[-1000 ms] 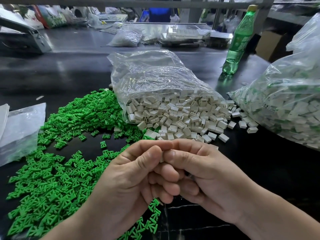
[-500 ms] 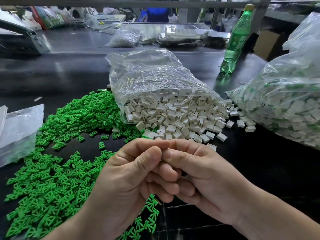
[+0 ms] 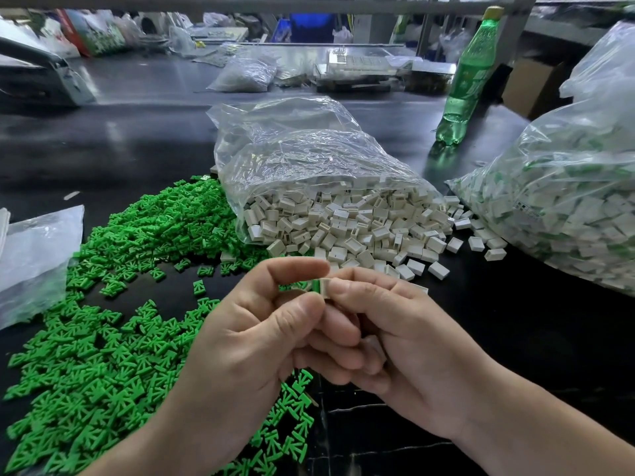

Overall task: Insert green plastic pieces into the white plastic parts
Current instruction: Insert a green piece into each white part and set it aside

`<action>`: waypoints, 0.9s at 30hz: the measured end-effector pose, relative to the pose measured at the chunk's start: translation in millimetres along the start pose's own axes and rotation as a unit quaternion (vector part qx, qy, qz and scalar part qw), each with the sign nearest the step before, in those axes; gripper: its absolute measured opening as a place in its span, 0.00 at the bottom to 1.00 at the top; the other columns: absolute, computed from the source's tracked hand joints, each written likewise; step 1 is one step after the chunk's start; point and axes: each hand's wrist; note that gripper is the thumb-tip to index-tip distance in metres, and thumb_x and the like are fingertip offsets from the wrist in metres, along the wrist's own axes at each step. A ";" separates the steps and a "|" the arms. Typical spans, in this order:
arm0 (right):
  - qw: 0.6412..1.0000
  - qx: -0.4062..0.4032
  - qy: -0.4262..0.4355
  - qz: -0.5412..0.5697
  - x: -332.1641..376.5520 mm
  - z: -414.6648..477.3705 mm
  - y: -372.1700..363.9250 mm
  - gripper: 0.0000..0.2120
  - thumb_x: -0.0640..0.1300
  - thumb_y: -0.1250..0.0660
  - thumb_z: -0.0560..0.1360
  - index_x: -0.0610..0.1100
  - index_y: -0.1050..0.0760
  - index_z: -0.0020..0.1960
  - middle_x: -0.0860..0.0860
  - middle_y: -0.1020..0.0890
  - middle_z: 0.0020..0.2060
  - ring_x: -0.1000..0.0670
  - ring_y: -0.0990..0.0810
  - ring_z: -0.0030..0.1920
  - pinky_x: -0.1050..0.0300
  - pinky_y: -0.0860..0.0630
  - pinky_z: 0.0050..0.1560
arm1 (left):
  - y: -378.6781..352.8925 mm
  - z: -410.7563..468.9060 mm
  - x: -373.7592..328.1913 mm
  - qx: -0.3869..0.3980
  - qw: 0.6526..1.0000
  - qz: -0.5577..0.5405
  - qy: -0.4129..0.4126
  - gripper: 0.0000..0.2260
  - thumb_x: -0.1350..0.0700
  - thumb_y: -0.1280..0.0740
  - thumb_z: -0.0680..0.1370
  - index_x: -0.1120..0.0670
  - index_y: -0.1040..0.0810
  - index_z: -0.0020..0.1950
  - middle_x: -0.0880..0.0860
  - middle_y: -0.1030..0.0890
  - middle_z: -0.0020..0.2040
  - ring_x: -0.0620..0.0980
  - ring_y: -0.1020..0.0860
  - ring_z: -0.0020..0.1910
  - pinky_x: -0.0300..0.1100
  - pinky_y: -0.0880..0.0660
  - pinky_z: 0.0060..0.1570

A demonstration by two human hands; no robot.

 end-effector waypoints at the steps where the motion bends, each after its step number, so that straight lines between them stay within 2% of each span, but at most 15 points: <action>1: 1.000 -0.004 0.000 -0.002 -0.4 0.1 0.7 0.09 0.46 0.33 0.76 0.46 0.23 0.38 0.47 0.25 0.28 0.54 0.33 0.22 0.63 0.40 0.20 | 0.2 -0.8 -0.7 -0.021 0.998 0.051 -0.010 0.08 0.55 0.28 0.74 0.52 0.20 0.53 0.61 0.17 0.36 0.58 0.17 0.32 0.45 0.21 0.30; 5: 1.000 -0.009 -0.011 -0.006 -2.4 1.9 1.8 0.09 0.45 0.33 0.74 0.43 0.26 0.37 0.43 0.26 0.31 0.52 0.34 0.24 0.62 0.42 0.21 | -0.9 -5.4 -0.4 -0.078 0.947 0.296 -0.095 0.04 0.53 0.33 0.75 0.43 0.22 0.47 0.54 0.16 0.35 0.51 0.17 0.31 0.40 0.21 0.30; 8: 1.000 0.004 -0.028 0.007 -3.5 2.6 1.4 0.09 0.46 0.32 0.73 0.45 0.25 0.35 0.43 0.27 0.33 0.53 0.33 0.24 0.62 0.41 0.22 | -3.3 -7.0 -0.1 -0.099 0.909 0.377 -0.145 0.05 0.52 0.33 0.75 0.41 0.24 0.48 0.46 0.16 0.34 0.43 0.18 0.30 0.33 0.22 0.29; 11: 0.999 0.018 -0.022 0.034 -2.2 2.7 5.1 0.06 0.47 0.31 0.69 0.45 0.25 0.37 0.46 0.26 0.34 0.54 0.32 0.25 0.63 0.38 0.21 | 1.4 -7.3 -1.1 -0.113 0.861 0.462 -0.179 0.03 0.47 0.31 0.77 0.41 0.25 0.49 0.40 0.17 0.36 0.38 0.18 0.32 0.27 0.25 0.30; 13: 0.996 0.023 0.006 0.089 3.8 3.2 11.4 0.04 0.43 0.32 0.68 0.45 0.27 0.40 0.47 0.24 0.36 0.53 0.29 0.26 0.64 0.34 0.20 | 10.1 -4.8 -4.7 -0.125 0.829 0.516 -0.175 0.06 0.42 0.35 0.78 0.39 0.25 0.54 0.37 0.17 0.43 0.36 0.18 0.41 0.25 0.26 0.36; 15: 0.989 0.018 0.041 0.144 12.2 3.1 19.1 0.08 0.42 0.31 0.66 0.44 0.27 0.43 0.45 0.22 0.38 0.51 0.27 0.28 0.64 0.32 0.20 | 21.1 0.1 -4.5 -0.111 0.775 0.604 -0.148 0.15 0.39 0.39 0.78 0.36 0.29 0.65 0.31 0.22 0.57 0.32 0.24 0.57 0.25 0.26 0.46; 16: 0.986 0.009 0.051 0.161 16.1 3.2 21.9 0.09 0.42 0.30 0.65 0.43 0.25 0.44 0.45 0.21 0.39 0.51 0.26 0.29 0.64 0.31 0.20 | 24.5 2.8 -2.9 -0.086 0.737 0.659 -0.126 0.19 0.38 0.42 0.79 0.35 0.33 0.71 0.30 0.28 0.65 0.30 0.31 0.64 0.28 0.30 0.56; 17: 0.984 -0.004 0.056 0.168 19.1 3.4 24.3 0.09 0.43 0.28 0.64 0.43 0.22 0.43 0.45 0.21 0.39 0.51 0.25 0.29 0.64 0.31 0.19 | 26.4 5.4 -0.4 -0.061 0.698 0.705 -0.104 0.21 0.38 0.45 0.80 0.35 0.38 0.74 0.31 0.34 0.70 0.28 0.39 0.68 0.34 0.38 0.65; 18: 0.985 -0.023 0.053 0.164 20.8 4.0 25.9 0.09 0.43 0.27 0.64 0.43 0.21 0.43 0.45 0.20 0.39 0.51 0.25 0.29 0.64 0.31 0.19 | 27.2 7.4 2.1 -0.035 0.669 0.738 -0.083 0.21 0.37 0.47 0.81 0.35 0.39 0.75 0.34 0.35 0.72 0.32 0.42 0.70 0.38 0.43 0.67; 20: 0.990 -0.069 0.038 0.118 21.8 5.9 29.6 0.07 0.44 0.27 0.66 0.43 0.21 0.42 0.45 0.20 0.38 0.51 0.25 0.29 0.64 0.33 0.19 | 28.3 9.4 6.2 0.017 0.625 0.778 -0.064 0.20 0.40 0.44 0.80 0.39 0.30 0.72 0.43 0.30 0.72 0.43 0.36 0.72 0.44 0.39 0.66; 22: 0.994 -0.108 0.031 -0.002 20.0 7.9 32.9 0.02 0.44 0.28 0.69 0.47 0.20 0.40 0.47 0.22 0.36 0.52 0.27 0.27 0.63 0.35 0.19 | 27.8 10.4 7.0 0.036 0.598 0.798 -0.072 0.18 0.42 0.40 0.78 0.43 0.21 0.64 0.47 0.23 0.67 0.50 0.28 0.67 0.48 0.35 0.63; 25: 0.976 -0.127 0.041 -0.174 13.2 9.0 35.7 0.04 0.46 0.27 0.73 0.51 0.18 0.39 0.49 0.24 0.31 0.54 0.31 0.24 0.64 0.36 0.20 | 27.2 13.0 9.0 0.008 0.596 0.797 -0.104 0.15 0.41 0.40 0.77 0.45 0.18 0.52 0.47 0.20 0.58 0.50 0.25 0.61 0.48 0.36 0.59; 27: 0.963 -0.117 0.043 -0.239 8.9 8.5 33.9 0.03 0.49 0.28 0.72 0.50 0.18 0.42 0.50 0.25 0.30 0.53 0.31 0.24 0.63 0.36 0.20 | 25.2 12.1 10.7 -0.002 0.603 0.790 -0.106 0.12 0.42 0.37 0.77 0.47 0.19 0.48 0.47 0.21 0.55 0.50 0.25 0.57 0.49 0.31 0.55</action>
Point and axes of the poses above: each hand's wrist, its own z-axis towards the middle knuckle, its own y-axis out of the back of the hand, x = y × z
